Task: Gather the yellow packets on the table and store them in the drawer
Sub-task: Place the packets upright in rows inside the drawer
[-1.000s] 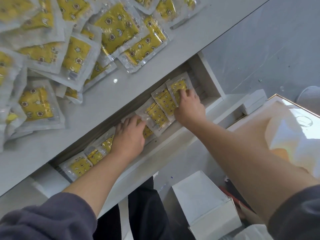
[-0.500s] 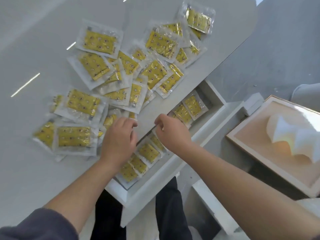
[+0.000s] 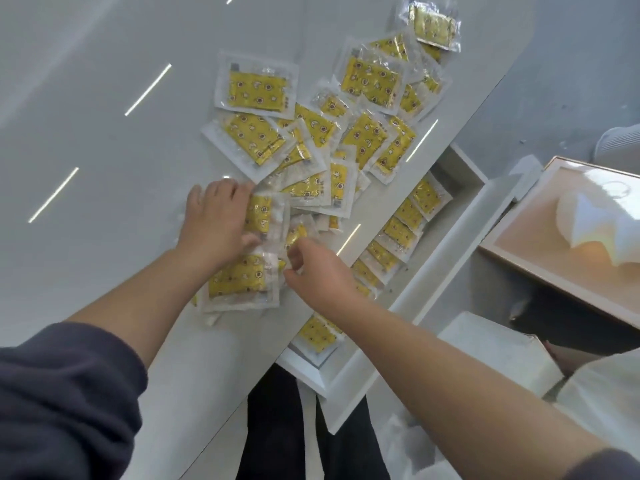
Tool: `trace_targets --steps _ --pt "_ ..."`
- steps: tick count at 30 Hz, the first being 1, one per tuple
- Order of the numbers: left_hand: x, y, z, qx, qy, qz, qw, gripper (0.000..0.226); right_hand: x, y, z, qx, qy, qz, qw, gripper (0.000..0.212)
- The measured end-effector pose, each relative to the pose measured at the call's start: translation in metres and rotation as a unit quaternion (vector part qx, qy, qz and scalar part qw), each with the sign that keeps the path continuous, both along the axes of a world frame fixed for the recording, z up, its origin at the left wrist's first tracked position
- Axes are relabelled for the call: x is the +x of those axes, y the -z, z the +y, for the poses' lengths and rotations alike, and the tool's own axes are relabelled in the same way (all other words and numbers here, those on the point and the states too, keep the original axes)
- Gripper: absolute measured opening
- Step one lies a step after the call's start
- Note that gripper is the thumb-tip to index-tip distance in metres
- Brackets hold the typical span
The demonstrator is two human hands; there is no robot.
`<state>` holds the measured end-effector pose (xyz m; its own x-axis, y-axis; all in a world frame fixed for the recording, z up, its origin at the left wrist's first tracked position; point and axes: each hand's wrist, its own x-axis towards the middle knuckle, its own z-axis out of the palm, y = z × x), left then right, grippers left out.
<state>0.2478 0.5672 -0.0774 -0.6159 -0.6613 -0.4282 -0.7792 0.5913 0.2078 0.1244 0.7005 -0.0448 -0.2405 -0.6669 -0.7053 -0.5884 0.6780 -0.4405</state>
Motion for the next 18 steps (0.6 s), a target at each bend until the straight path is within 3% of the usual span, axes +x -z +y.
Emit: trace_targets --steps 4,8,12,16,18 --pt "-0.003 -0.005 -0.011 -0.012 -0.003 -0.019 1.000 0.059 0.012 0.003 0.002 -0.033 0.002 0.055 0.998 0.030" --pt "0.003 -0.013 -0.017 0.038 -0.031 0.016 0.999 0.032 0.024 0.003 0.007 -0.103 -0.048 0.145 0.983 0.024" --pt "0.015 -0.019 -0.028 0.082 -0.095 0.051 0.991 0.027 0.050 0.009 -0.001 -0.147 -0.180 0.187 0.955 0.028" --pt "0.039 -0.024 -0.043 0.123 -0.189 0.073 0.972 0.028 0.069 0.013 -0.021 -0.112 -0.274 0.198 0.935 0.061" --pt "0.053 -0.024 -0.048 0.125 -0.201 0.059 0.970 0.027 0.070 0.013 -0.030 -0.089 -0.291 0.212 0.929 0.065"
